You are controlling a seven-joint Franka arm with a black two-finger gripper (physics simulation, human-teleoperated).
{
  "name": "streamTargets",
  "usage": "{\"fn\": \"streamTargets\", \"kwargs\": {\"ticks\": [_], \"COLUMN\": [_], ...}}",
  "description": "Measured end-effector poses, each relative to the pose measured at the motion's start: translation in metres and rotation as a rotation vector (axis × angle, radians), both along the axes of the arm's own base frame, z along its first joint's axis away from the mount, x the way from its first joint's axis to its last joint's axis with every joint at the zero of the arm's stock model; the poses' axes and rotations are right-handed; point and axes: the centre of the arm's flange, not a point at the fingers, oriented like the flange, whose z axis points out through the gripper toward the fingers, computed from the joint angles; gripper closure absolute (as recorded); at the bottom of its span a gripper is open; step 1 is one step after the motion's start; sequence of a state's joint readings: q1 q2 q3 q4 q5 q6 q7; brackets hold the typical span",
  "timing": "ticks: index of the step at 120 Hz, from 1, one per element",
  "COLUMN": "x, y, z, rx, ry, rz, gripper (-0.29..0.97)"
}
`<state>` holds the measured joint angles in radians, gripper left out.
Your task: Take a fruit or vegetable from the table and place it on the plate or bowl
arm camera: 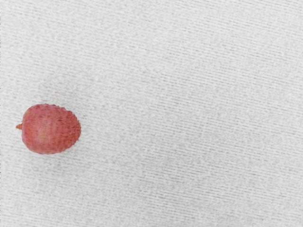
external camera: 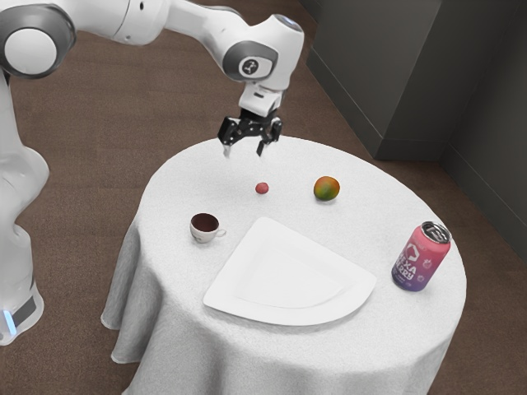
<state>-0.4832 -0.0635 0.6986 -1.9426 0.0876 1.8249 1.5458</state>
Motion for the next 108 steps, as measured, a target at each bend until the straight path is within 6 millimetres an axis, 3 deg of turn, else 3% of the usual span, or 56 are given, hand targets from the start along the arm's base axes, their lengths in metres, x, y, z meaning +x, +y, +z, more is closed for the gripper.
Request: {"fn": "streamTargets", "kwargs": {"ticks": [48,88,108], "x": [0.01,-0.015,-0.013], "y": [-0.038,-0.033,-0.062], "z": [-0.014,-0.012,-0.019], "rx": [-0.024,-0.076,-0.077], "ry": [-0.045,-0.066,-0.061], "rz": [-0.061,-0.065,-0.12], "gripper": [0.0,0.0,0.0]}}
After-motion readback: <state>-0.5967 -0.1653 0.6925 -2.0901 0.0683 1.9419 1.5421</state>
